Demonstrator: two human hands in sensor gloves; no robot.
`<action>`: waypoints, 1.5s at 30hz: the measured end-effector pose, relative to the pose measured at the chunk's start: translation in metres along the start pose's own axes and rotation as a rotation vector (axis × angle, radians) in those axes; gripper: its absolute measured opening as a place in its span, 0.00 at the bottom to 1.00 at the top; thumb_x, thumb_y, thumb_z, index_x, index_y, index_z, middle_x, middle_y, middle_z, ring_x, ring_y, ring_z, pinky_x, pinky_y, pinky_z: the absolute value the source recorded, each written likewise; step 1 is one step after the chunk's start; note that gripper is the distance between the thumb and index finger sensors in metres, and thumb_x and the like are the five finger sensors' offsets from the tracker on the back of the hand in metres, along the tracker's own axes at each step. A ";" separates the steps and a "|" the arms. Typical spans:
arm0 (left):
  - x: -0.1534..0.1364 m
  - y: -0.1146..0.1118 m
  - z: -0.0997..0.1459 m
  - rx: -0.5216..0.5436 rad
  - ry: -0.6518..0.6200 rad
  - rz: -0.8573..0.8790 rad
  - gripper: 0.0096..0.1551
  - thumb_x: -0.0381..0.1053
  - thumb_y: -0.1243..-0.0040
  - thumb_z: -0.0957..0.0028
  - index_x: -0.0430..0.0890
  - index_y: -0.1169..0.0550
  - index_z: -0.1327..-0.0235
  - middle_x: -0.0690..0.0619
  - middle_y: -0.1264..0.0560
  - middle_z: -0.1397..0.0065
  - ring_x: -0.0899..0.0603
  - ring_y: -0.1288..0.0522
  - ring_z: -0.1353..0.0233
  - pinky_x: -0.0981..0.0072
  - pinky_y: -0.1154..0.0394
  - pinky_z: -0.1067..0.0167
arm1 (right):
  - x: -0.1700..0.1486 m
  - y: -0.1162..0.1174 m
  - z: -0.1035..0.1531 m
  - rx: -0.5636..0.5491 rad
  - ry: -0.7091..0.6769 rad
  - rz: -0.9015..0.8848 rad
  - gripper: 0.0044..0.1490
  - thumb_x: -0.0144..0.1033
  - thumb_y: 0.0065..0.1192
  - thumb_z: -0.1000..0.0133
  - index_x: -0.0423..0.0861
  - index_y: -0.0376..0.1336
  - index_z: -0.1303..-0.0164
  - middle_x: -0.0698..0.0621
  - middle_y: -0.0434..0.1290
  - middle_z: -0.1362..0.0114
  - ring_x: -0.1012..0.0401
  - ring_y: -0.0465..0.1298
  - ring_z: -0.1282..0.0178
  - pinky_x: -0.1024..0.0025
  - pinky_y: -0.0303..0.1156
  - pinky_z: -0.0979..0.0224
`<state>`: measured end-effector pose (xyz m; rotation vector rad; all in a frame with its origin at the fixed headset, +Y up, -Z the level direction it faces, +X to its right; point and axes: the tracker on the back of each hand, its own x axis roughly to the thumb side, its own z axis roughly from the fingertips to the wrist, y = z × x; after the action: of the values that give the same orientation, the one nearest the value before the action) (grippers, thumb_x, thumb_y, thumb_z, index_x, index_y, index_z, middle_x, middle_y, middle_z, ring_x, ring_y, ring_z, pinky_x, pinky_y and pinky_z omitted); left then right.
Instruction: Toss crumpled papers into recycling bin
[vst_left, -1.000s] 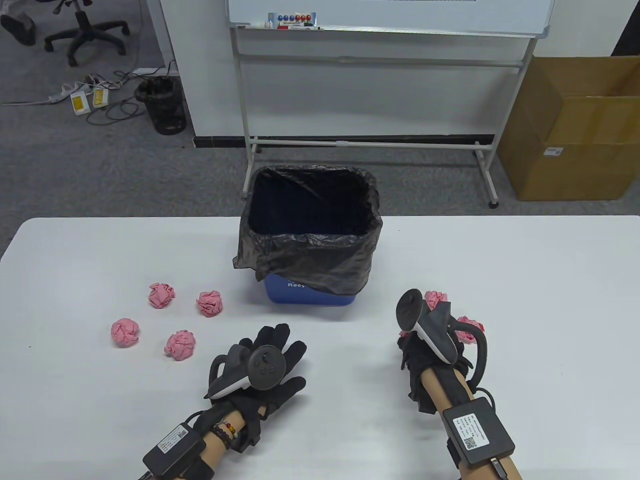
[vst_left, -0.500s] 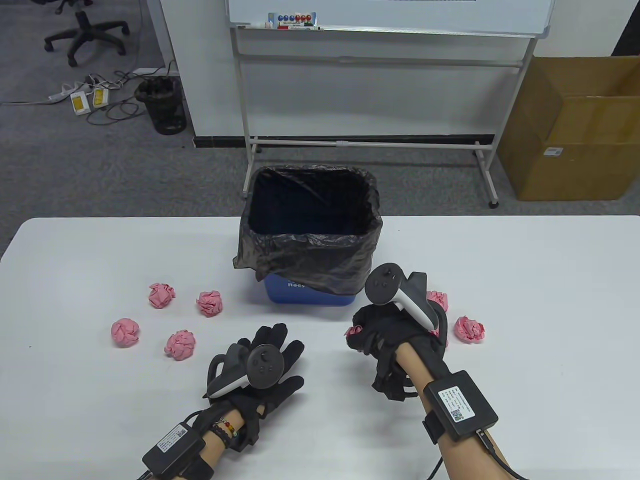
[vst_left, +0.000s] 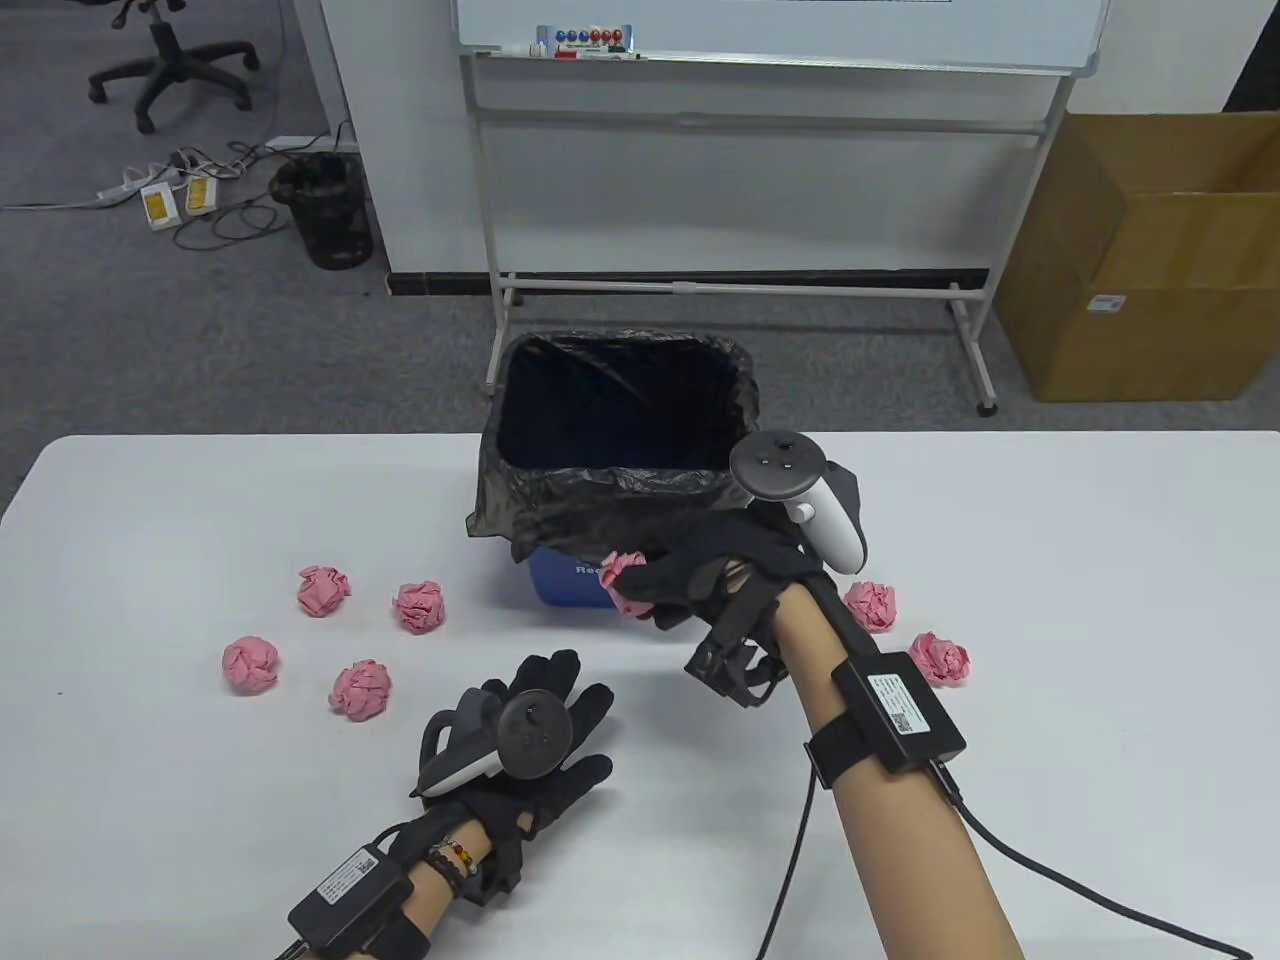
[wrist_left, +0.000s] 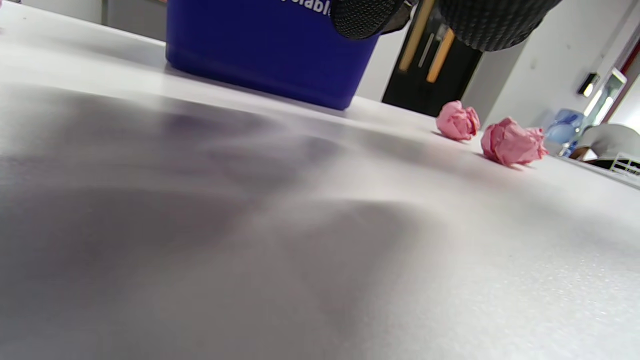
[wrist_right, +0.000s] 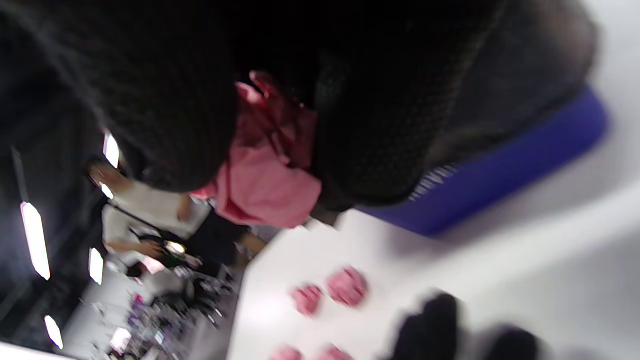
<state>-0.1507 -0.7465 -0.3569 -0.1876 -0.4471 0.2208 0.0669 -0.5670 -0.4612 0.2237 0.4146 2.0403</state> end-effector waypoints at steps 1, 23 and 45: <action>0.001 0.000 0.000 0.001 -0.003 -0.002 0.45 0.68 0.52 0.49 0.54 0.44 0.18 0.42 0.61 0.12 0.30 0.60 0.15 0.22 0.57 0.29 | 0.010 -0.005 -0.004 -0.074 -0.046 -0.018 0.39 0.45 0.84 0.62 0.52 0.73 0.38 0.47 0.81 0.34 0.54 0.90 0.44 0.74 0.90 0.48; 0.003 0.001 -0.001 0.028 -0.014 0.002 0.45 0.68 0.51 0.49 0.54 0.43 0.18 0.43 0.61 0.12 0.30 0.60 0.15 0.22 0.57 0.29 | 0.002 -0.049 0.059 -0.484 -0.043 0.468 0.57 0.56 0.77 0.62 0.57 0.56 0.22 0.52 0.61 0.15 0.48 0.62 0.13 0.47 0.62 0.19; 0.003 0.002 0.000 0.031 -0.010 -0.010 0.45 0.68 0.51 0.50 0.54 0.43 0.18 0.43 0.61 0.12 0.30 0.60 0.15 0.22 0.57 0.29 | -0.150 -0.042 0.063 -0.493 0.303 0.782 0.58 0.57 0.77 0.63 0.58 0.55 0.22 0.53 0.62 0.16 0.49 0.65 0.15 0.49 0.65 0.21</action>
<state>-0.1487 -0.7437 -0.3559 -0.1542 -0.4543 0.2188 0.1939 -0.6679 -0.4168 -0.2772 -0.0297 2.8833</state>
